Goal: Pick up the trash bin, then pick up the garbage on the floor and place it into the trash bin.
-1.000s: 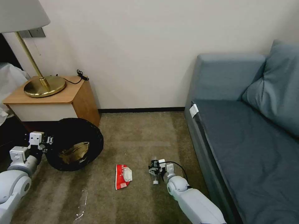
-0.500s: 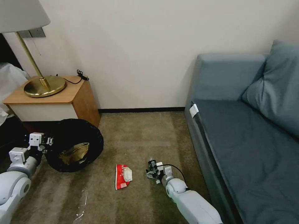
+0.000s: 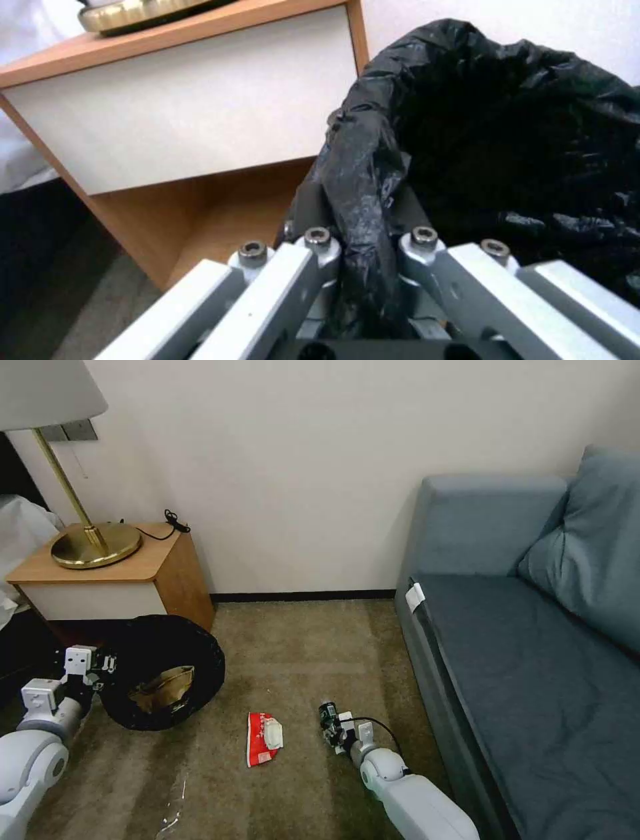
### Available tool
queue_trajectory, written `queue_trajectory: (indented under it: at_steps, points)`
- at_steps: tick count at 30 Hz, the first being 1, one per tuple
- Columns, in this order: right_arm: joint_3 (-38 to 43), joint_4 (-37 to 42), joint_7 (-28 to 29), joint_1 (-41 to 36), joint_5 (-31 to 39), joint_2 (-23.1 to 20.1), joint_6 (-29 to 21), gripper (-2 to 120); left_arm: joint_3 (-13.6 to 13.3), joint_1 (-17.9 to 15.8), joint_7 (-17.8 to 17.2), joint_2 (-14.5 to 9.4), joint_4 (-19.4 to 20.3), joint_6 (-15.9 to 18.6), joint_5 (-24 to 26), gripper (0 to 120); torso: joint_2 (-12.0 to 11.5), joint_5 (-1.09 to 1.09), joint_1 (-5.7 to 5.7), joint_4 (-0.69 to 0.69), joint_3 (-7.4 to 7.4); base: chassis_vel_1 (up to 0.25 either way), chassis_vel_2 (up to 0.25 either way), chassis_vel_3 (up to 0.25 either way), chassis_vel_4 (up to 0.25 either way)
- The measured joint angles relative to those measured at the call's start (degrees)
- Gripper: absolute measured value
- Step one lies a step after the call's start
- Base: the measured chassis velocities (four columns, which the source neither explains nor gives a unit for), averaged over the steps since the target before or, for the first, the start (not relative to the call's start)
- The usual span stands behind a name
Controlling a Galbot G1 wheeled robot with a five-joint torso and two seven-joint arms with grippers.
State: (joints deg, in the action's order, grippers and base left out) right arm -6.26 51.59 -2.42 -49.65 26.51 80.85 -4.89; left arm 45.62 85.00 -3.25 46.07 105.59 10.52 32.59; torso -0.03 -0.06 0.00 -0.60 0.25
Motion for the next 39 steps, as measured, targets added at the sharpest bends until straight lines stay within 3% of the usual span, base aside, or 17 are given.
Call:
queue_trajectory:
  at_steps: [5, 18, 27, 39]
  points:
    - [0.32, 0.49, -0.17, 0.0, 0.0, -0.01, 0.17, 25, 0.3, 0.5, -0.03, 0.33, 0.38, 0.0, -0.06, 5, 0.0, 0.0, 0.0, 0.0, 0.01, 0.0, 0.0, 0.0, 0.0]
    - [-2.17, 8.28, 1.13, 5.37, 1.13, -0.94, 0.51, 25, -1.38, -0.27, -1.0, 0.97, 1.09, 0.02, -0.34, 5, 0.0, 0.0, 0.0, 0.0, 0.01, 0.0, 0.0, 0.0, 0.0]
    - [-12.36, 16.78, 5.14, 17.52, 10.89, -1.15, 0.12, 25, -3.5, -1.95, -2.19, -1.48, 1.28, 0.51, 0.36, 5, 0.0, -0.01, 0.0, 0.0, 0.01, 0.0, 0.0, 0.0, 0.0]
    - [-21.34, 22.92, 6.68, 22.07, 18.02, 1.64, -0.82, 23, -4.2, -2.75, -1.89, -1.49, -0.06, 0.51, 0.12, 5, 0.0, -0.02, 0.0, 0.0, 0.01, 0.0, 0.0, 0.0, 0.0]
